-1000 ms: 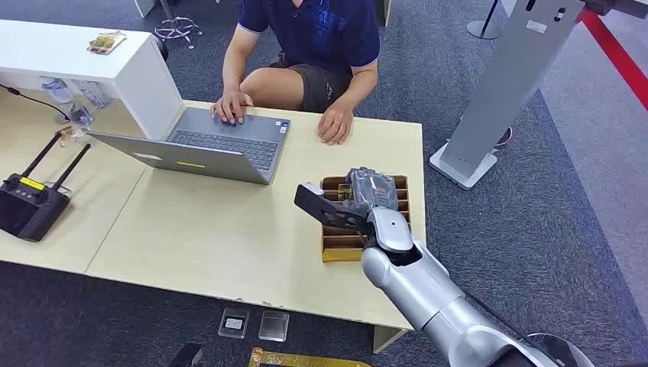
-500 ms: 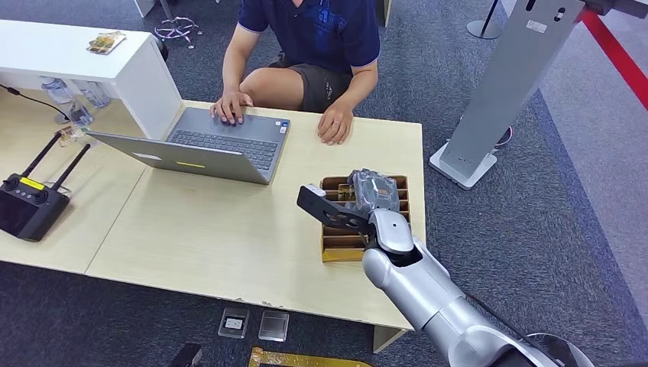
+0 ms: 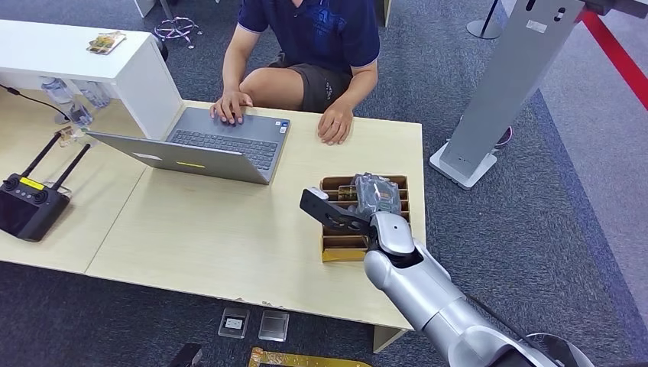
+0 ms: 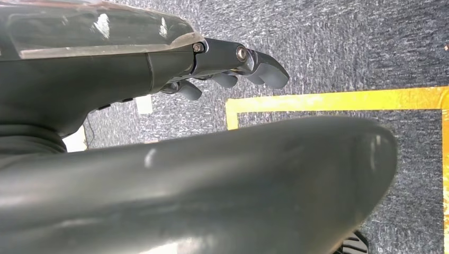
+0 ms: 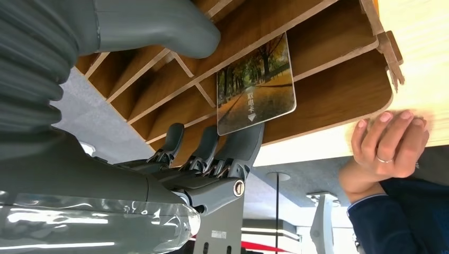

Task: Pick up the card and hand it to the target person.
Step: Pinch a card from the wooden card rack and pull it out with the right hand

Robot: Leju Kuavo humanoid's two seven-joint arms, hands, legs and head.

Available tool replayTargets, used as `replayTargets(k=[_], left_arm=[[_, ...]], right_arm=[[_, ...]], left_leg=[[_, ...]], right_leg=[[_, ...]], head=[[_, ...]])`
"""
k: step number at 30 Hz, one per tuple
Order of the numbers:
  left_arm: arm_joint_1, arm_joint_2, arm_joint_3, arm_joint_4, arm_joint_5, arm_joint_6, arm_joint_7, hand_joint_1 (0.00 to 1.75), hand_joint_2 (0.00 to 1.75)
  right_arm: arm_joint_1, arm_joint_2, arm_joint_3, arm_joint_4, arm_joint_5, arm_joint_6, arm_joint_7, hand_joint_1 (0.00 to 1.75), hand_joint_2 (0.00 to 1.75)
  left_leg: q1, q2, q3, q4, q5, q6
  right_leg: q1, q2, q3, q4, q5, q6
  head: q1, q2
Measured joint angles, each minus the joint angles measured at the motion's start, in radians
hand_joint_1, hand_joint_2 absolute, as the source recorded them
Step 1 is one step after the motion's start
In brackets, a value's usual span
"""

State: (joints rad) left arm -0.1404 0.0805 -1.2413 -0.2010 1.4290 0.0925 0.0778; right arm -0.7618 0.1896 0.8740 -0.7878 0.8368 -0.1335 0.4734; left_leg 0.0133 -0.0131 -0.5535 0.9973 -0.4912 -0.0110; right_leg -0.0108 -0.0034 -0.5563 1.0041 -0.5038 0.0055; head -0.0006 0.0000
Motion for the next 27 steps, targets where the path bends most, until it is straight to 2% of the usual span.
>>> replayTargets(k=[3,7,11,16,23,27], left_arm=[[0.000,0.000,0.000,0.000,0.000,0.000,0.000,0.00,0.00],[0.000,0.000,0.000,0.000,0.000,0.000,0.000,0.00,0.00],[0.000,0.000,-0.001,0.000,0.000,-0.003,0.000,0.00,0.00],[0.000,0.000,-0.001,0.000,0.000,-0.003,0.000,0.00,0.00],[-0.001,0.000,-0.006,0.000,0.000,-0.003,0.001,0.00,0.00],[-0.002,0.000,-0.011,0.000,-0.008,-0.008,0.000,0.00,0.00]], right_arm=[[0.000,0.000,0.000,0.003,0.000,0.000,0.000,0.87,1.75],[0.000,0.001,0.000,0.008,0.000,-0.001,0.000,1.35,1.75],[-0.001,0.002,-0.002,0.016,0.001,-0.009,-0.004,1.50,1.75],[-0.001,0.004,-0.004,0.026,0.003,-0.020,-0.011,1.47,1.75],[-0.003,0.005,-0.008,0.035,0.006,-0.026,-0.014,1.33,1.75],[-0.003,0.005,-0.009,0.039,0.011,-0.031,-0.015,1.33,1.75]], left_leg=[[0.000,0.000,0.000,0.000,0.000,0.000],[0.000,0.000,0.000,0.000,0.000,0.000],[0.000,0.000,0.000,0.000,0.000,0.000],[0.000,0.000,0.000,0.000,0.000,0.000],[0.000,0.000,0.001,0.000,0.000,0.000],[0.000,0.000,0.001,0.000,0.000,0.000]], right_leg=[[0.000,0.000,0.000,0.000,0.000,0.000],[0.000,0.000,0.000,0.000,0.000,0.000],[0.000,0.000,0.000,0.000,0.000,0.000],[0.000,0.000,0.000,0.000,0.000,0.000],[0.000,0.000,0.001,0.000,0.000,0.000],[0.000,0.000,0.001,0.000,0.000,0.000]], head=[[0.000,0.000],[0.000,0.000],[0.000,0.000],[0.000,0.000],[0.000,0.000],[0.001,0.000]])
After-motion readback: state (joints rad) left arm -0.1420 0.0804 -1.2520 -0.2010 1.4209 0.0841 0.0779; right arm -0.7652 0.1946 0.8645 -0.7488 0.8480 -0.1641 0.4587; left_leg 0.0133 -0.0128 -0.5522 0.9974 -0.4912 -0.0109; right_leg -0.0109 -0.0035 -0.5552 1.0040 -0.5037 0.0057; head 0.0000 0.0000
